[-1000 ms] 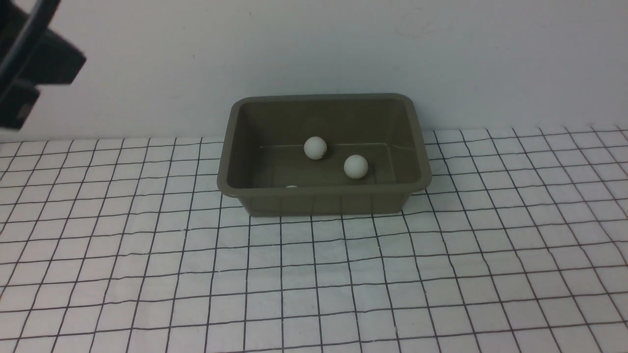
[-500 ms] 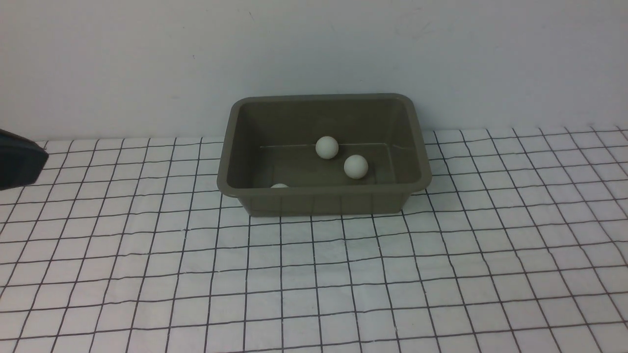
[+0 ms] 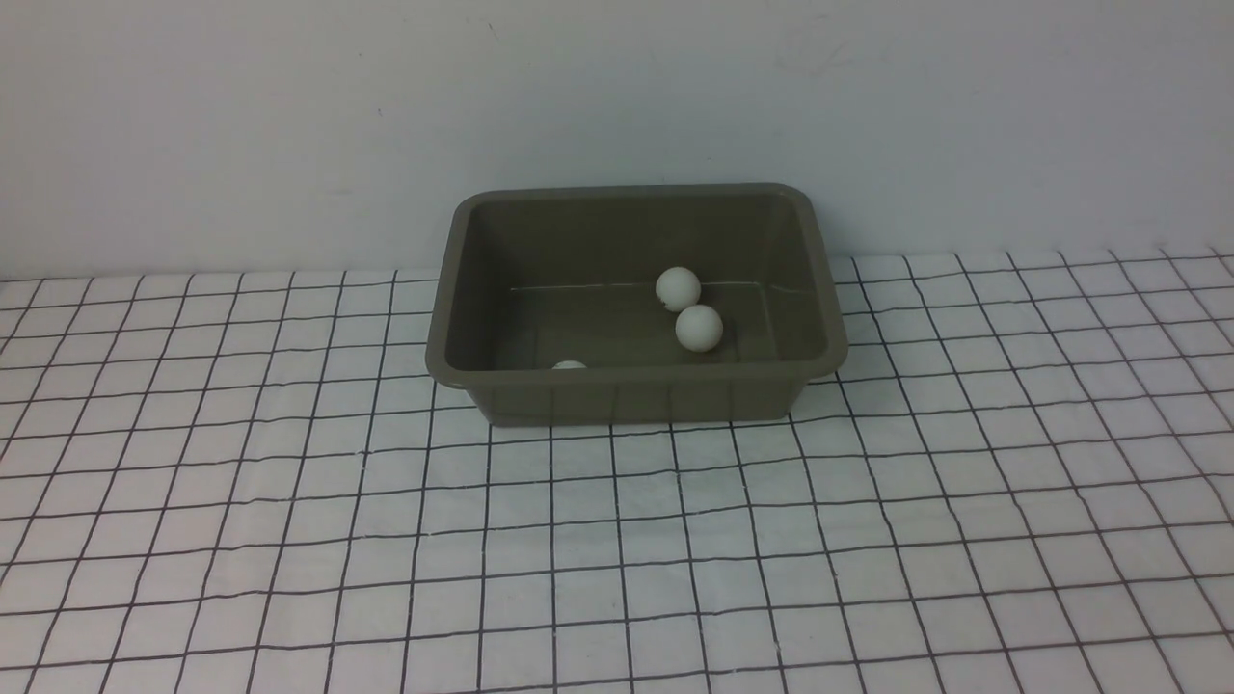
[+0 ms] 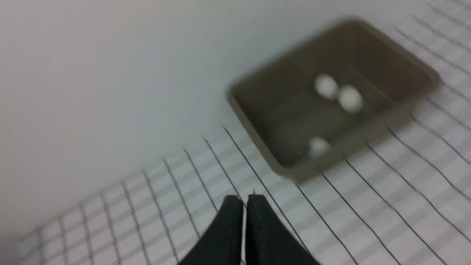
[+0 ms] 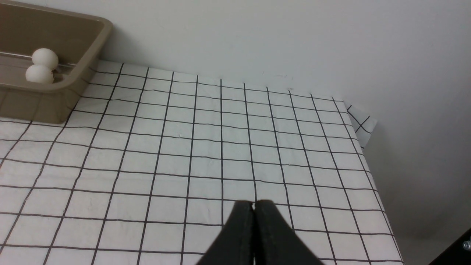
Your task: Put the table tennis balls into the box on the white checkered tablecloth.
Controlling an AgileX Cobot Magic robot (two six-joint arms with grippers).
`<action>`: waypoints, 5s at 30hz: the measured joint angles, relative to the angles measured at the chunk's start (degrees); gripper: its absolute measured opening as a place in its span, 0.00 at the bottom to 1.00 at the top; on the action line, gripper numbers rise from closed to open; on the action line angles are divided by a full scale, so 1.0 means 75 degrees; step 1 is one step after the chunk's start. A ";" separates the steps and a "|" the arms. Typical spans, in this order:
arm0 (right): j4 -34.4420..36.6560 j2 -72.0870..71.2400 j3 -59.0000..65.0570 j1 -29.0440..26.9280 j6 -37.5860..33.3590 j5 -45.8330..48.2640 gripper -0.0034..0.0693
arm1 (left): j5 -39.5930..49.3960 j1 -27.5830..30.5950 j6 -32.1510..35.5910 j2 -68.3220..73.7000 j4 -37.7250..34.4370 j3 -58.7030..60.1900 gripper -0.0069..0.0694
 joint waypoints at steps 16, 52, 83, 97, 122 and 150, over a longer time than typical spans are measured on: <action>0.0000 0.0000 0.0000 0.0000 0.0000 0.0037 0.02 | -0.4244 0.1663 -0.0666 -0.4036 0.0223 0.6401 0.09; 0.0007 0.0000 0.0000 0.0000 0.0007 0.0043 0.02 | -0.4462 0.1680 -0.0762 -0.5159 0.0225 0.8597 0.09; 0.1301 -0.0680 0.4866 -0.2579 0.1595 -0.5929 0.02 | -0.4445 0.1680 -0.0762 -0.5159 0.0225 0.8597 0.09; 0.1380 -0.0680 0.4852 -0.2579 0.1601 -0.5629 0.02 | -0.4445 0.1680 -0.0762 -0.5159 0.0225 0.8597 0.09; 0.1379 -0.0680 0.4852 -0.2579 0.1601 -0.5629 0.02 | -0.4445 0.1680 -0.0762 -0.5159 0.0225 0.8597 0.09; 0.1379 -0.0680 0.4852 -0.2579 0.1601 -0.5629 0.02 | -0.4445 0.1680 -0.0762 -0.5159 0.0225 0.8597 0.09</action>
